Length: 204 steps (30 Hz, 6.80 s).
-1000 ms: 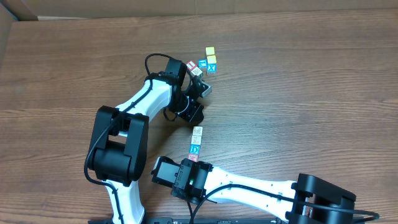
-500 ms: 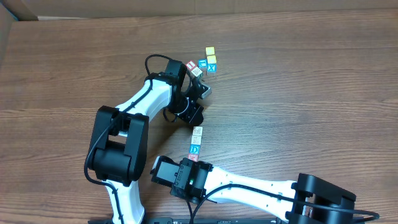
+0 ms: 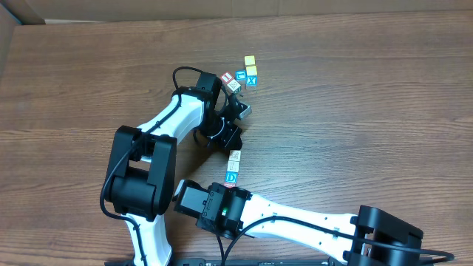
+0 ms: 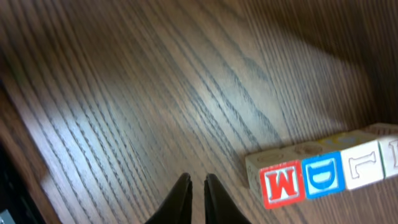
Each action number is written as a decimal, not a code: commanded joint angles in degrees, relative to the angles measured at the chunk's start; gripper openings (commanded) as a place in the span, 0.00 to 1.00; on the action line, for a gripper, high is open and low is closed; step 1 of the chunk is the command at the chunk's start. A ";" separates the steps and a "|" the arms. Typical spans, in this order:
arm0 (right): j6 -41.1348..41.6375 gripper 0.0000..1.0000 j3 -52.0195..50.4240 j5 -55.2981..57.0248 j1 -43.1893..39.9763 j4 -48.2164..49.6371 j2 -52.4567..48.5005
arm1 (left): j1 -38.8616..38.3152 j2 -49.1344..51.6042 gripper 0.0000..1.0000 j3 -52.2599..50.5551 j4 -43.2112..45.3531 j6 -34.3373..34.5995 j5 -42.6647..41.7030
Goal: Flip 4 blocks
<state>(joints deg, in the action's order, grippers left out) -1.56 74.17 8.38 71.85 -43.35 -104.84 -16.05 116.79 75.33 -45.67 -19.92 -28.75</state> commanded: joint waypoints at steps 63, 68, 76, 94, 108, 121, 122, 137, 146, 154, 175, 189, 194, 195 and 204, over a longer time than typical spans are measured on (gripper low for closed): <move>-0.44 0.04 -14.23 7.04 -5.73 14.82 -0.96 | -0.26 0.63 0.04 -0.61 0.44 -0.26 1.73; -1.55 0.04 -14.23 7.26 -5.73 14.80 -0.96 | -0.28 0.63 0.04 -0.61 1.01 0.70 1.97; -1.73 0.04 -14.23 7.23 -7.10 14.86 -0.96 | -0.28 0.63 0.04 -0.61 3.43 3.89 1.97; -1.73 0.05 -14.23 6.78 -8.24 15.21 -0.96 | -0.26 0.63 0.16 -0.61 6.99 8.41 2.19; -1.84 0.09 -14.16 5.84 -8.17 14.97 -0.94 | -0.26 0.63 0.32 -0.59 8.50 10.62 2.19; -2.99 0.08 -7.45 -4.74 -8.17 8.00 -0.04 | -0.20 -0.33 0.34 0.31 9.79 17.16 2.16; -2.97 0.08 -6.75 -4.72 -8.17 7.52 0.55 | -0.09 -0.72 0.35 0.72 9.90 17.70 2.16; 5.29 0.80 -3.91 -4.70 -27.34 3.54 19.43 | 5.20 -13.55 0.64 5.53 7.72 39.15 24.79; 12.59 1.00 -4.02 -7.26 -50.71 -5.18 19.93 | 12.15 -13.92 1.00 5.46 0.66 40.11 24.76; 16.59 1.00 -4.07 -7.21 -64.08 -10.75 19.91 | 14.16 -13.92 1.00 5.46 -2.60 40.11 24.87; 16.57 1.00 -4.07 -7.21 -66.14 -10.97 19.91 | 14.16 -13.92 1.00 5.46 -2.32 40.09 24.90; 16.57 1.00 -4.07 -7.21 -66.14 -10.97 19.91 | 14.16 -13.92 1.00 5.46 -2.34 40.09 24.90; 16.57 1.00 -4.15 -7.19 -66.16 -10.99 19.93 | 14.16 -13.92 1.00 5.46 -2.32 40.09 24.90; 16.57 1.00 -4.15 -7.17 -66.14 -10.97 20.15 | 14.16 -13.92 1.00 5.46 -2.32 40.09 24.90; 16.57 1.00 -5.49 -7.19 -66.10 -11.04 36.83 | 14.16 -13.92 1.00 5.46 -2.32 40.09 24.90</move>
<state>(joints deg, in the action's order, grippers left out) 14.83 68.55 1.43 5.76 -54.76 -75.50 -2.13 103.13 80.20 -48.07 19.40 -4.40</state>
